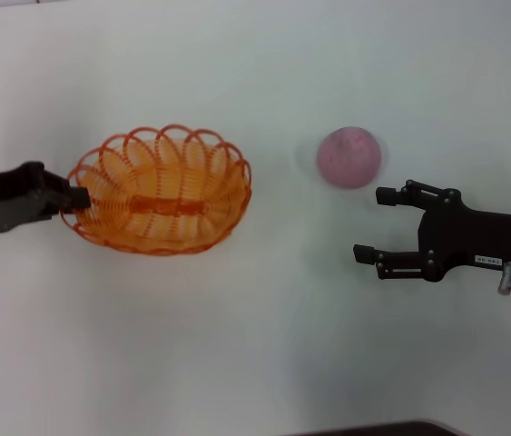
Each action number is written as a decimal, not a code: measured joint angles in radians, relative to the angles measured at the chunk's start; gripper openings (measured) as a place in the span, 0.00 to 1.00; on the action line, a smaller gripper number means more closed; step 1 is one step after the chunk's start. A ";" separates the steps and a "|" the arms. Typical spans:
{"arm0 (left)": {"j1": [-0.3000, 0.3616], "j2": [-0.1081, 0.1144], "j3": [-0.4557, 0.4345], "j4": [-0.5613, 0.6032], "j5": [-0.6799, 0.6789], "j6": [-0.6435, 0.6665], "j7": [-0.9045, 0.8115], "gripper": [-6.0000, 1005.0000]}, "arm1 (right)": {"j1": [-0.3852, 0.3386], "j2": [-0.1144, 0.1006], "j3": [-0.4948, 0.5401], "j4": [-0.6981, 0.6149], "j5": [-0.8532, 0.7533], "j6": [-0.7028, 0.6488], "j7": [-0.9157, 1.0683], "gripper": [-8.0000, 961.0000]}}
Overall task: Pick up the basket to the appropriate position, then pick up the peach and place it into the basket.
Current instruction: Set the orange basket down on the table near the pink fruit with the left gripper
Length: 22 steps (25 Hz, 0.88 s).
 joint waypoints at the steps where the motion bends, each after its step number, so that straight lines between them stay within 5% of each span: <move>1: 0.009 -0.007 0.003 0.008 0.000 -0.007 -0.001 0.07 | 0.000 0.000 0.000 0.000 0.000 0.000 0.000 0.97; 11: 0.108 -0.022 0.064 -0.019 -0.086 -0.107 -0.005 0.07 | -0.001 0.000 0.000 0.000 0.001 -0.002 0.002 0.97; 22: 0.130 -0.023 0.144 -0.060 -0.113 -0.214 -0.010 0.07 | -0.003 0.001 0.000 0.000 0.000 0.002 0.002 0.97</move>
